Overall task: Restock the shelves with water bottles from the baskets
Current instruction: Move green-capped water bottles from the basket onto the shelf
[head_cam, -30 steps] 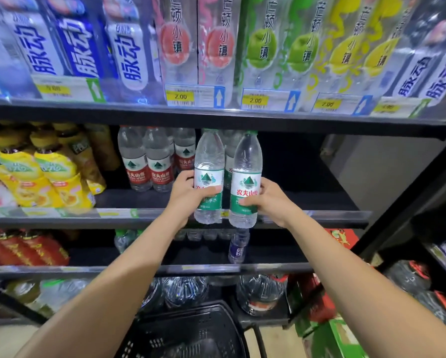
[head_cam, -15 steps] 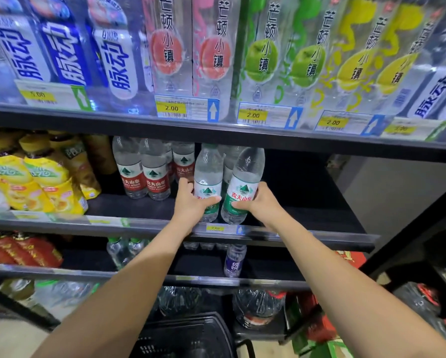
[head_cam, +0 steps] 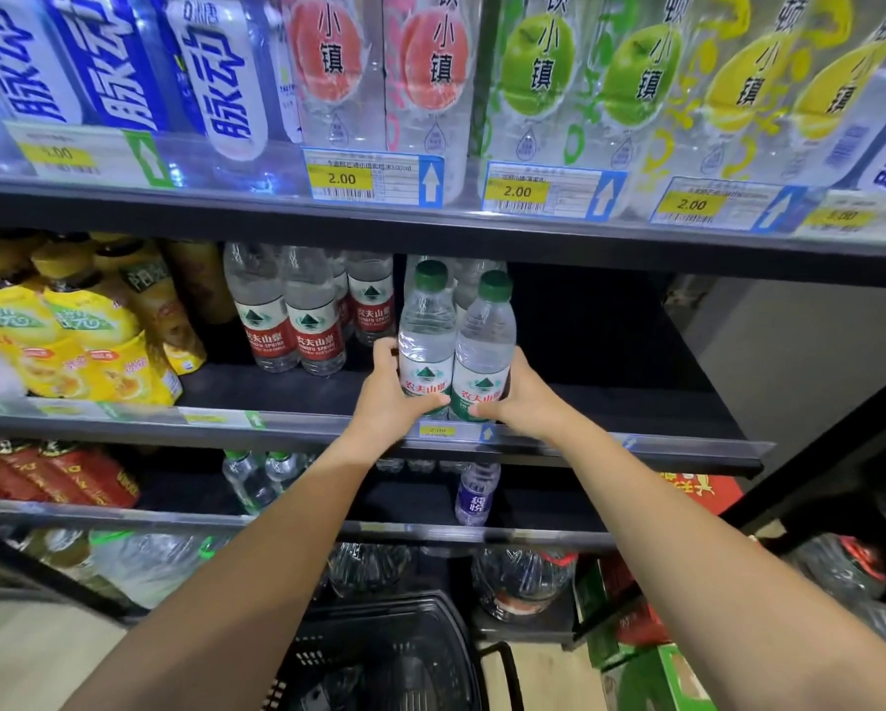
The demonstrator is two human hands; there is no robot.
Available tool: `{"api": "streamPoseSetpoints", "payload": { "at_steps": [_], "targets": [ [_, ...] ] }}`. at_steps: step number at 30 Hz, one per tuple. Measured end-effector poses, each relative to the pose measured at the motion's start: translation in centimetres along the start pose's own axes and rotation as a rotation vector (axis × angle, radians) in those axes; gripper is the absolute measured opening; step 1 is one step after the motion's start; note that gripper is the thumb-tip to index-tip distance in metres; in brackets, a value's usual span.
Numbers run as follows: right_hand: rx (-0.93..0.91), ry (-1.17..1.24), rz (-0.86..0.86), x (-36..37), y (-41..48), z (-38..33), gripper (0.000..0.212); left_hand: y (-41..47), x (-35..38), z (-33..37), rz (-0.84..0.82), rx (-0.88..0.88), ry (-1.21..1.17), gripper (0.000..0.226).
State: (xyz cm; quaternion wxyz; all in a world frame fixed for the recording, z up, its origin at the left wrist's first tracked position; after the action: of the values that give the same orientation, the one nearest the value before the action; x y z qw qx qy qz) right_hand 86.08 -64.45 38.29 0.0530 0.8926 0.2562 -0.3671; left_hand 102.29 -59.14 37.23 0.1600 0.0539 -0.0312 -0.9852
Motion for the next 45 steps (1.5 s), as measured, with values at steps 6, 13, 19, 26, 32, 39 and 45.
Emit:
{"api": "streamPoseSetpoints", "payload": {
  "at_steps": [6, 13, 19, 26, 32, 39, 45],
  "targets": [
    [0.185, 0.008, 0.368, 0.0, -2.4, 1.4, 0.080, -0.5, -0.7, -0.1, -0.024, 0.022, 0.033, 0.074],
    [0.189, -0.112, 0.461, -0.2, -1.5, 1.0, 0.047, 1.1, -1.0, -0.5, 0.022, 0.017, 0.134, 0.056],
    [0.197, -0.157, 0.466, -0.5, 0.7, 1.1, 0.041, 3.0, -0.8, -0.5, 0.060, -0.020, 0.201, 0.050],
    [0.222, -0.178, 0.447, -0.7, 1.4, 1.6, 0.041, 3.8, -0.9, -1.2, 0.049, -0.060, 0.184, 0.049],
    [0.243, -0.172, 0.432, -0.7, 1.3, 1.6, 0.043, 3.4, -0.7, -0.8, 0.060, -0.077, 0.196, 0.050],
    [0.236, -0.143, 0.426, -0.4, 0.3, 1.3, 0.044, 2.4, -0.6, -0.6, 0.071, -0.098, 0.160, 0.042],
    [0.311, -0.095, 0.392, -0.4, -0.7, 0.9, 0.052, 0.1, -0.2, -0.4, 0.015, -0.155, 0.244, 0.074]
  ]
}}
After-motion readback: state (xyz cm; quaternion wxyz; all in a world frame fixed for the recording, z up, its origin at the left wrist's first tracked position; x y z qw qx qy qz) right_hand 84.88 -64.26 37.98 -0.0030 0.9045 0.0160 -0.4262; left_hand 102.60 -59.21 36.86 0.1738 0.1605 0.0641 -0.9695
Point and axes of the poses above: each hand's wrist, its own y-axis towards the middle knuckle, its own x-axis out of the palm, z = x × y, the point moved 9 cm from there along y, towards the middle knuckle, and after that the axes turned 14 degrees about -y, right-handed, at the moved point
